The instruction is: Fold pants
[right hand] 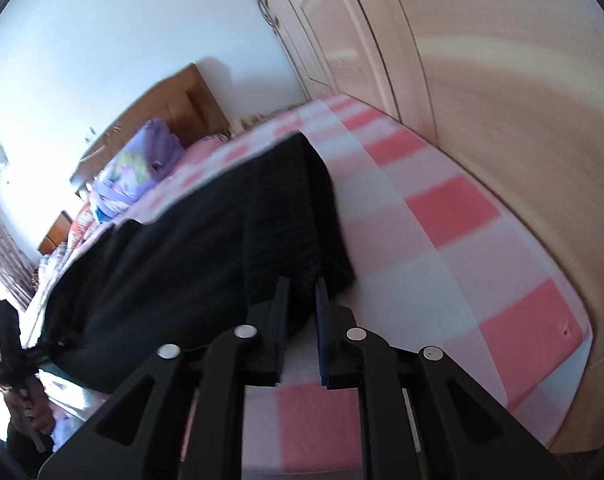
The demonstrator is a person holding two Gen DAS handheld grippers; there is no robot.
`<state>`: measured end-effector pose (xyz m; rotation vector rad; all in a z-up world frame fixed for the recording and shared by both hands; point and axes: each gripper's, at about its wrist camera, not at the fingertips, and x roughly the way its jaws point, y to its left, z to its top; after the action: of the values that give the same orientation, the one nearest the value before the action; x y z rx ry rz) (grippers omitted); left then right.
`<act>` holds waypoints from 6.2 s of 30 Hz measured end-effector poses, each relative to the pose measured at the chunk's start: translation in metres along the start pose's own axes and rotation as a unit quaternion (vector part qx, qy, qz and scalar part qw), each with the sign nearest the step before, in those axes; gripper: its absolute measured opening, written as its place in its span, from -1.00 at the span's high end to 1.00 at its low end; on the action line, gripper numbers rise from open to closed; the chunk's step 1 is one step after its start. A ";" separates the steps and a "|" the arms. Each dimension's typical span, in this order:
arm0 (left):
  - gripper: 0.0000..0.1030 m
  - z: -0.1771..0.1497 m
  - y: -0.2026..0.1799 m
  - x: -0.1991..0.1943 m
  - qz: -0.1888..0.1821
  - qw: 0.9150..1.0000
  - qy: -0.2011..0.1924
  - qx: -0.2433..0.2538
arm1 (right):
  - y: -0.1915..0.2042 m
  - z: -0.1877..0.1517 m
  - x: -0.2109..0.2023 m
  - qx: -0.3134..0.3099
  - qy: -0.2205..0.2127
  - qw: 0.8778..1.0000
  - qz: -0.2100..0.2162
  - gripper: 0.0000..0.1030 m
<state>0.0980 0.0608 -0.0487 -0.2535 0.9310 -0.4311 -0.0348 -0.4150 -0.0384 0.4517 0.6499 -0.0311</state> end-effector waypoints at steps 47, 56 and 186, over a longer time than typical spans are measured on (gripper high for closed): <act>0.76 0.000 0.214 -0.173 0.199 0.955 -0.130 -0.176 | 0.261 0.004 0.144 -0.178 0.094 0.975 0.097 -0.77; -0.68 -0.015 0.187 -0.180 0.323 0.928 -0.152 -0.109 | 0.257 0.004 0.149 -0.161 0.110 0.976 0.098 -0.77; -0.81 -0.007 0.088 -0.072 0.219 0.975 -0.012 0.027 | 0.289 -0.069 0.086 -0.394 0.140 0.903 0.096 -0.77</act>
<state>0.0765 0.1724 -0.0355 -0.0006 0.9205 -0.0460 0.0425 -0.1159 -0.0227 -0.2752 0.8345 0.4809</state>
